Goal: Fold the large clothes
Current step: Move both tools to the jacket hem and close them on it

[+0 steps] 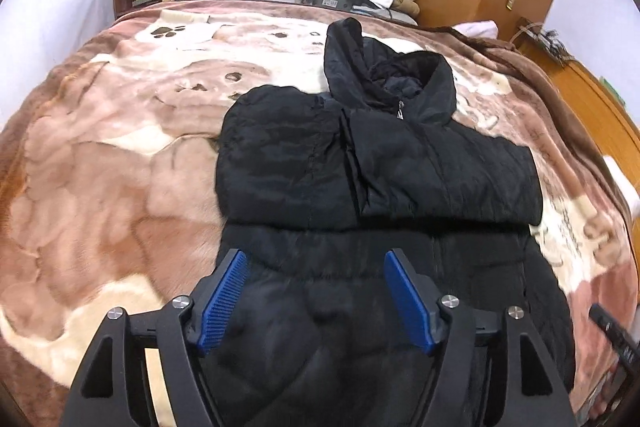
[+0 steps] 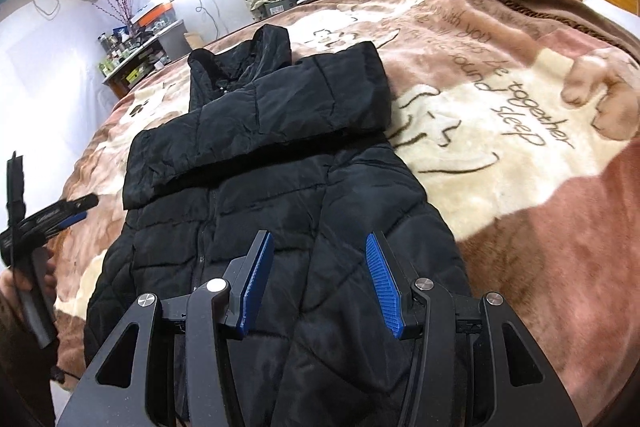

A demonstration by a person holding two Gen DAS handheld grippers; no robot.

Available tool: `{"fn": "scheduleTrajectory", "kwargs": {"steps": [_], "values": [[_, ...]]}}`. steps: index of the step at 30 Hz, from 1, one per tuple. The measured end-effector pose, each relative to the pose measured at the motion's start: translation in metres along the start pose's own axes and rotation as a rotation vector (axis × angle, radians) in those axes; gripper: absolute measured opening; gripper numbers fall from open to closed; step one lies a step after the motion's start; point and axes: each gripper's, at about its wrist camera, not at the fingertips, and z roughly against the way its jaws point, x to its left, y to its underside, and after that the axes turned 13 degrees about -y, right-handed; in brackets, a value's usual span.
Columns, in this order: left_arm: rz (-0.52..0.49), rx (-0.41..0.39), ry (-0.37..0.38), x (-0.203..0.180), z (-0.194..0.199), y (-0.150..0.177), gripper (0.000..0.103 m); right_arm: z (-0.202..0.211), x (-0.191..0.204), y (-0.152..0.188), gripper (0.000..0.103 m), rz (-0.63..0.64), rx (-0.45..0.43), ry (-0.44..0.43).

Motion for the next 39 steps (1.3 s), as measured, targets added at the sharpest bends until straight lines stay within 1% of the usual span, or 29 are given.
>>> {"fn": "scheduleTrajectory", "kwargs": {"steps": [4, 6, 10, 16, 19, 21, 25, 28, 29, 31, 32, 33, 34, 36, 37, 39], "values": [[-0.016, 0.000, 0.021, 0.012, 0.022, 0.024, 0.075, 0.016, 0.005, 0.008, 0.049, 0.008, -0.017, -0.002], [-0.026, 0.006, 0.002, 0.019, 0.031, 0.037, 0.075, 0.022, 0.004, 0.013, 0.049, -0.003, -0.016, 0.009], [-0.015, 0.017, 0.000, 0.034, 0.043, 0.061, 0.075, 0.036, 0.007, 0.024, 0.049, -0.002, -0.024, 0.015], [0.013, 0.043, -0.017, 0.055, 0.055, 0.085, 0.076, 0.052, 0.004, 0.037, 0.051, -0.018, -0.029, 0.019], [0.017, 0.048, -0.034, 0.063, 0.058, 0.095, 0.077, 0.058, -0.001, 0.044, 0.053, -0.021, -0.024, 0.036], [0.002, 0.048, -0.058, 0.066, 0.058, 0.102, 0.078, 0.060, -0.005, 0.048, 0.055, -0.018, -0.013, 0.057], [0.007, 0.093, -0.048, 0.073, 0.048, 0.114, 0.078, 0.060, -0.017, 0.056, 0.055, -0.030, 0.003, 0.077], [-0.019, 0.122, -0.103, 0.074, 0.035, 0.125, 0.078, 0.053, -0.032, 0.063, 0.058, -0.044, 0.031, 0.129], [-0.015, 0.137, -0.105, 0.075, 0.031, 0.128, 0.078, 0.049, -0.038, 0.065, 0.061, -0.049, 0.044, 0.140], [0.001, 0.190, -0.081, 0.078, 0.016, 0.135, 0.078, 0.038, -0.051, 0.071, 0.064, -0.051, 0.076, 0.166], [0.000, 0.204, -0.083, 0.079, 0.011, 0.138, 0.078, 0.031, -0.056, 0.073, 0.064, -0.050, 0.099, 0.196], [0.007, 0.219, -0.105, 0.080, 0.006, 0.141, 0.078, 0.024, -0.059, 0.075, 0.064, -0.034, 0.120, 0.226], [0.022, 0.226, -0.113, 0.081, 0.003, 0.145, 0.078, 0.018, -0.062, 0.078, 0.064, -0.014, 0.132, 0.236], [0.023, 0.223, -0.092, 0.080, -0.001, 0.148, 0.078, 0.005, -0.068, 0.081, 0.064, 0.005, 0.166, 0.233], [0.019, 0.233, -0.077, 0.078, -0.005, 0.149, 0.078, -0.001, -0.072, 0.081, 0.064, -0.013, 0.178, 0.224], [0.033, 0.256, -0.084, 0.079, -0.012, 0.151, 0.078, -0.009, -0.079, 0.081, 0.064, -0.047, 0.186, 0.193]]}}
